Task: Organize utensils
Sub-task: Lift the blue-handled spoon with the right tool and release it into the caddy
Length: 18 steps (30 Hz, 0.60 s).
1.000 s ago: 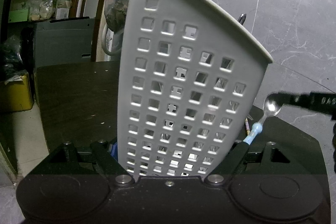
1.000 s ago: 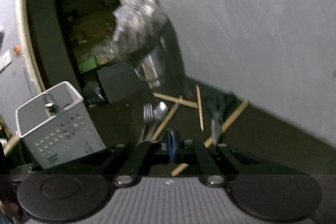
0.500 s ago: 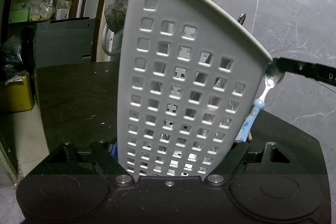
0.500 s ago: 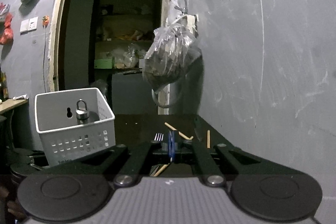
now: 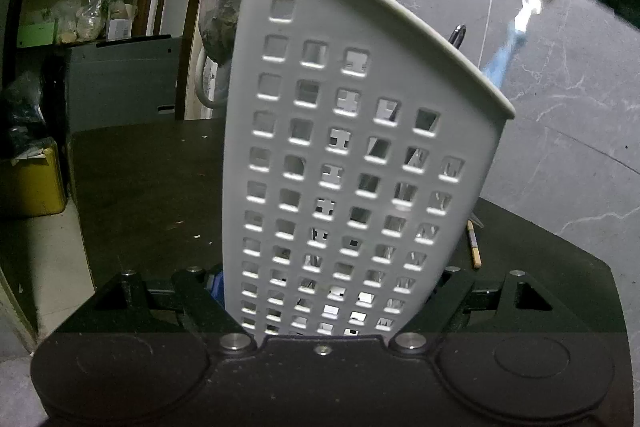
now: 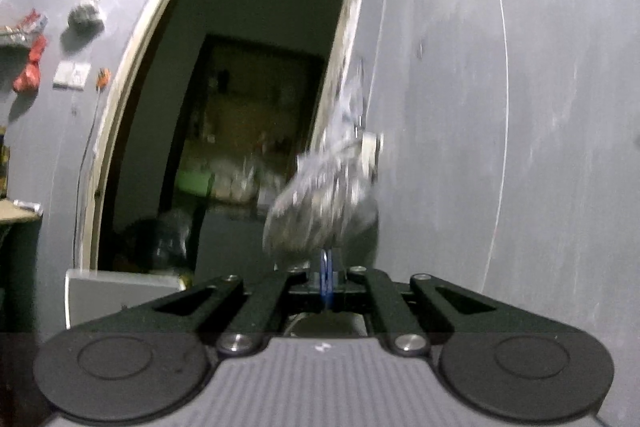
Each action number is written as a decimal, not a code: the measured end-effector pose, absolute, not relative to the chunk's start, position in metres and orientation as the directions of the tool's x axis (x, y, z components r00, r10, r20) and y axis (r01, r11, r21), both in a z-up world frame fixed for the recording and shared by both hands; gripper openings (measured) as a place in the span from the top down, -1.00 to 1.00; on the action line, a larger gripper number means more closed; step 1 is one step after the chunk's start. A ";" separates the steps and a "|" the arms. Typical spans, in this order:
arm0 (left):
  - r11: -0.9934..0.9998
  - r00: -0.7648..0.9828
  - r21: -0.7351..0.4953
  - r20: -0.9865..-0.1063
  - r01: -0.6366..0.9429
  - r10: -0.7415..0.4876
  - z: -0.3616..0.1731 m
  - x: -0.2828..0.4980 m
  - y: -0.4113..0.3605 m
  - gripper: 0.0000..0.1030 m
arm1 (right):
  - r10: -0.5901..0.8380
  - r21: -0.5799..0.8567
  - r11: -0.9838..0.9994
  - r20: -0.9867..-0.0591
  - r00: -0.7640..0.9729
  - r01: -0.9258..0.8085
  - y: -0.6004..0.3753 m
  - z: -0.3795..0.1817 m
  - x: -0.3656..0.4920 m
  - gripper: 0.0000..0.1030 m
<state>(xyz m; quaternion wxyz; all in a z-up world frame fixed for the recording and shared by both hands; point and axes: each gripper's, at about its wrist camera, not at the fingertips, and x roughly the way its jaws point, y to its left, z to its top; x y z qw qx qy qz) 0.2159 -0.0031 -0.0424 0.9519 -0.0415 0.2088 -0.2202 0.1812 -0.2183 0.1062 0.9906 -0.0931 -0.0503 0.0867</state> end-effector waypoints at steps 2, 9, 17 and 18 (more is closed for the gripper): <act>0.899 0.816 -0.171 -0.379 0.402 -0.437 -0.042 0.216 -0.003 -0.60 | 0.196 -0.210 0.963 0.128 0.972 -0.167 -0.212 0.114 0.179 0.98; 0.899 0.816 -0.171 -0.379 0.402 -0.437 -0.043 0.216 -0.003 -0.60 | 0.235 -0.293 0.942 0.234 0.943 -0.162 -0.182 0.128 0.176 0.98; 0.899 0.815 -0.172 -0.379 0.403 -0.438 -0.042 0.215 -0.003 -0.60 | 0.286 -0.382 0.905 0.225 0.932 -0.185 -0.149 0.121 0.197 0.98; 0.899 0.816 -0.172 -0.379 0.403 -0.438 -0.043 0.216 -0.003 -0.60 | 0.293 -0.386 0.901 0.208 0.933 -0.197 -0.146 0.118 0.201 0.98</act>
